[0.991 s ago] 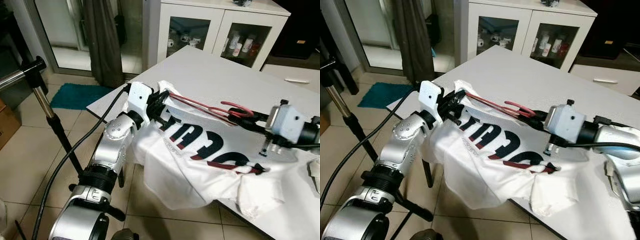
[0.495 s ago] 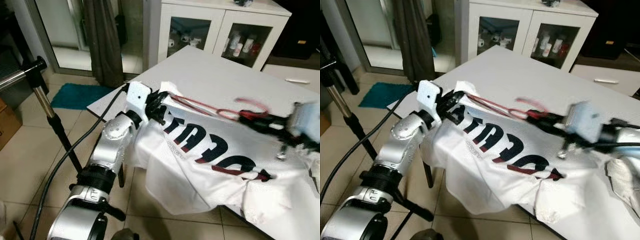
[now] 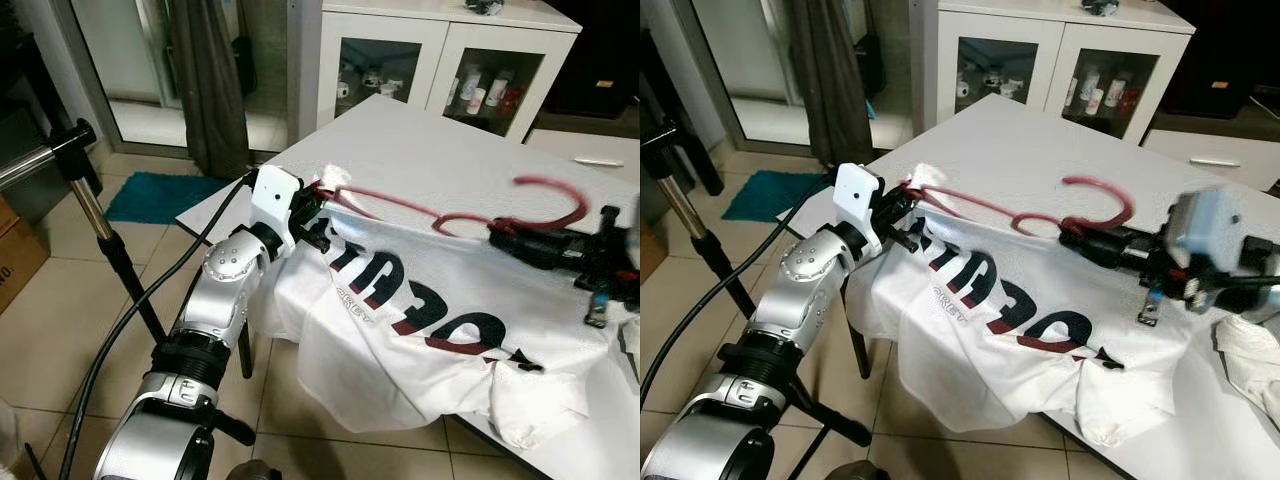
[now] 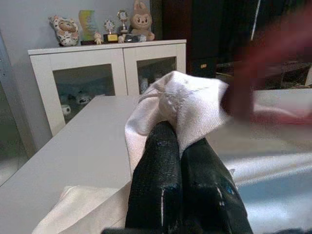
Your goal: Hang hanger
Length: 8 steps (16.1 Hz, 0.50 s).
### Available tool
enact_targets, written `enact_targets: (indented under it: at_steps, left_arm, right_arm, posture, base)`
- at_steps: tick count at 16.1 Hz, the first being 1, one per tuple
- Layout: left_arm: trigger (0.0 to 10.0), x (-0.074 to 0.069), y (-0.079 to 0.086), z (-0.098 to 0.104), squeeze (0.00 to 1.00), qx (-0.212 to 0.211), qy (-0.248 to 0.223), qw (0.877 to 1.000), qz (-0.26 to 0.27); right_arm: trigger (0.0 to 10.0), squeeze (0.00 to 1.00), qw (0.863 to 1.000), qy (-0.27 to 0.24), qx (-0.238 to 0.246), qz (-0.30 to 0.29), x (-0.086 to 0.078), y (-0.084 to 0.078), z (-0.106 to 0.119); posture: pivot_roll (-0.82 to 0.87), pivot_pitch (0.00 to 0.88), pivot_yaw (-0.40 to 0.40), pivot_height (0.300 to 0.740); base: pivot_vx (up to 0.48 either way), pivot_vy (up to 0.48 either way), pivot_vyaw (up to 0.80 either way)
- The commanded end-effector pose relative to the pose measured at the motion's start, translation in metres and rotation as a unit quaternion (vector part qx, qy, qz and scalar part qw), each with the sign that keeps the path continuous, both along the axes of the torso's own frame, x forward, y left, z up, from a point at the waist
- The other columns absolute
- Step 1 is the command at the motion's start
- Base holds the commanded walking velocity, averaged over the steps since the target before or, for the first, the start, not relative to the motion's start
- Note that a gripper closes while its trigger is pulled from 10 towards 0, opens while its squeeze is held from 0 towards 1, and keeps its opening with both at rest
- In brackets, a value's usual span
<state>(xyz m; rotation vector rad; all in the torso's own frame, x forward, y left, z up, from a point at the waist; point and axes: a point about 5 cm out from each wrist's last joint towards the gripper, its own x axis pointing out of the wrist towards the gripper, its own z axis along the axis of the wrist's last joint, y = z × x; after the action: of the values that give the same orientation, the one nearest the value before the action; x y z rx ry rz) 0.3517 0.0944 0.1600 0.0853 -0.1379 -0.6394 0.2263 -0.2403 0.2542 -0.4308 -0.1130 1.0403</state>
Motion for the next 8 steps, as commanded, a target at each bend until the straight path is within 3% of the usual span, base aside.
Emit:
enact_targets:
  at_steps: [1, 2, 4, 7, 8]
  left_arm:
    - [0.0, 0.000, -0.001, 0.000, 0.00, 0.004, 0.001, 1.000, -0.004]
    - [0.0, 0.000, -0.001, 0.000, 0.00, 0.004, 0.000, 1.000, -0.004]
    - [0.0, 0.000, -0.001, 0.001, 0.00, 0.004, -0.001, 1.000, -0.004]
    - [0.0, -0.001, -0.001, 0.001, 0.00, 0.002, -0.004, 1.000, -0.004]
    - [0.0, -0.002, -0.003, 0.003, 0.00, -0.003, -0.007, 1.000, -0.005]
  right_arm:
    - [0.0, 0.00, 1.000, 0.004, 0.004, 0.013, -0.004, -0.002, 0.007]
    - [0.0, 0.00, 0.999, 0.040, -0.032, 0.013, -0.007, -0.008, -0.006]
    - [0.0, 0.00, 0.997, 0.051, -0.060, 0.006, -0.006, -0.010, -0.013]
    - [0.0, 0.00, 1.000, -0.002, 0.003, -0.025, 0.007, -0.008, 0.004]
    - [0.0, 0.00, 0.996, -0.042, 0.021, -0.073, 0.022, -0.010, 0.006]
  posture:
    - [0.03, 0.000, 0.004, 0.723]
    - [0.03, 0.000, 0.004, 0.723]
    - [0.03, 0.000, 0.004, 0.723]
    - [0.03, 0.000, 0.004, 0.723]
    - [0.03, 0.000, 0.001, 0.723]
  base:
    - [0.000, 0.000, 0.00]
    - [0.000, 0.000, 0.00]
    - [0.000, 0.000, 0.00]
    - [0.000, 0.000, 0.00]
    - [0.000, 0.000, 0.00]
